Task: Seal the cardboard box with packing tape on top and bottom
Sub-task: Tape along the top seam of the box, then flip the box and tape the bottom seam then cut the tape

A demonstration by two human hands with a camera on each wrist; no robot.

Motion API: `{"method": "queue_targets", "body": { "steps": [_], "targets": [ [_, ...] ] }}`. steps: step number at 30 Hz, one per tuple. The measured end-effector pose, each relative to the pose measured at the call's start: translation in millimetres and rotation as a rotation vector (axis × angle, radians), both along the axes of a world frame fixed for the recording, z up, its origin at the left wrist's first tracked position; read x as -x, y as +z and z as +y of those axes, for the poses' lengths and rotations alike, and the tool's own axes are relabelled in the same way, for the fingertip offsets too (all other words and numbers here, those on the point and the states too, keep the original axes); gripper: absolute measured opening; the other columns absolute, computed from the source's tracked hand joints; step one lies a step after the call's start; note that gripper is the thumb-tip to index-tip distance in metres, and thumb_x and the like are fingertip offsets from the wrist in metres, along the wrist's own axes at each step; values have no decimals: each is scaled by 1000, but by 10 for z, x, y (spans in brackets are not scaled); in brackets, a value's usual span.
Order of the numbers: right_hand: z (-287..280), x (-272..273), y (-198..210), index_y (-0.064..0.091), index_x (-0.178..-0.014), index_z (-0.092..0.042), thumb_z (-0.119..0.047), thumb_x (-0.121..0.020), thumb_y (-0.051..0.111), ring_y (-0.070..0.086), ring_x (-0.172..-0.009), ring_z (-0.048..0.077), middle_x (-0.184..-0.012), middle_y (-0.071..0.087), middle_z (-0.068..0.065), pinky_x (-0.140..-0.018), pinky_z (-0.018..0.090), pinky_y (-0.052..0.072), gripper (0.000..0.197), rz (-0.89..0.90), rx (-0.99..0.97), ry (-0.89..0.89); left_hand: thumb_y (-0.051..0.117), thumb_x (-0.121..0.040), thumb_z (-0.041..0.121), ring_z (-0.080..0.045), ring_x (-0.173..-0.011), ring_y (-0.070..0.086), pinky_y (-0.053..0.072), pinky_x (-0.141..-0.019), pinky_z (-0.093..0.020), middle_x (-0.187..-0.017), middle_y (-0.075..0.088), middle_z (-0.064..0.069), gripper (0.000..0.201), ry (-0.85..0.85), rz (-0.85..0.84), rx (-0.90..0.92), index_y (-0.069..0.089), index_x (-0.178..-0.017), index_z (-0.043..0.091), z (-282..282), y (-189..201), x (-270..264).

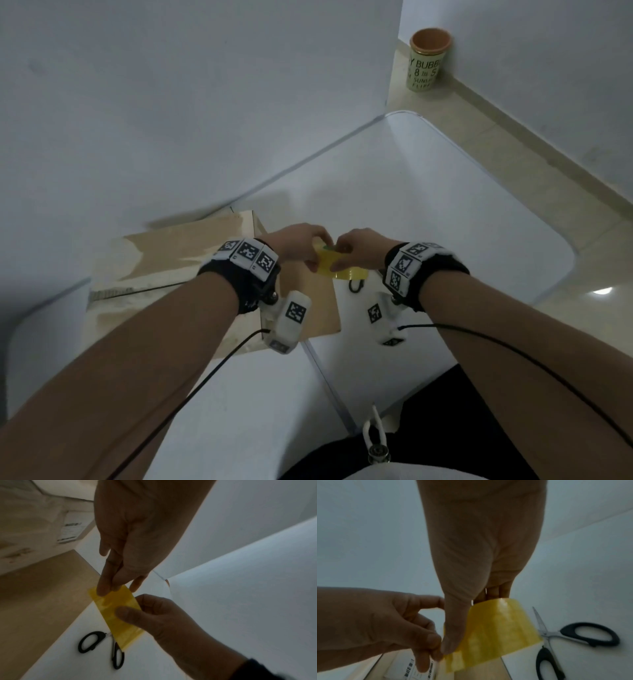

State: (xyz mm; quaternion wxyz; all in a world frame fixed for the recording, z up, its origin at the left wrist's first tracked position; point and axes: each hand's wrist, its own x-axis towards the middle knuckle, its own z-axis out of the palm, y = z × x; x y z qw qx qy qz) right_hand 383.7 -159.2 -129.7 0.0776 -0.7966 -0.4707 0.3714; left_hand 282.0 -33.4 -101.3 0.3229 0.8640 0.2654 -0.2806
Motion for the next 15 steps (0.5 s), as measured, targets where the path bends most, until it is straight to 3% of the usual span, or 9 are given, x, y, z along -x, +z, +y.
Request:
{"method": "queue_targets", "body": {
  "steps": [2,4,6,9,13,15],
  "targets": [
    [-35,-19,-11,65,-103,-11,-45,-82,68,53,-81,20,-91,59,5,-59,25,36,40,4,-38,-64,69,-79,3,-20,-92,66,54,-87,-37,-90,66,1,54,-25,-54,-53,50,-125,23,-51,5,-22],
    [-82,-66,-25,62,-92,-11,-46,-81,68,53,-79,22,-86,57,5,-58,26,38,37,-44,-53,-125,68,-81,4,-20,-90,66,54,-85,-38,-97,69,-5,50,-47,-105,-93,48,-125,19,-140,10,-70],
    [-160,-123,-21,62,-97,-12,-48,-82,66,56,-82,24,-91,58,6,-67,30,44,39,-136,-23,-205,65,-84,8,-17,-88,65,54,-81,-36,-98,72,-7,41,-62,-150,-58,50,-122,15,-248,9,-138],
    [-297,-204,-36,62,-109,-11,-46,-86,61,62,-96,27,-106,63,9,-80,35,51,42,-296,54,-267,61,-90,12,-11,-82,68,50,-70,-23,-94,74,-3,34,-40,-182,51,52,-122,13,-395,-6,-222],
    [-545,-310,-201,64,-104,-14,-38,-90,57,64,-95,29,-105,67,9,-76,34,48,29,-381,138,-310,56,-95,15,-21,-88,73,51,-83,-27,-128,54,-6,52,128,-132,286,36,-143,19,-433,-18,-304],
    [-714,-376,-337,63,-101,-15,-40,-88,59,64,-95,29,-104,67,8,-76,34,47,29,-392,201,-377,55,-95,12,-26,-96,70,53,-86,-31,-133,50,-12,54,204,-183,291,35,-145,19,-364,1,-289]
  ]
}}
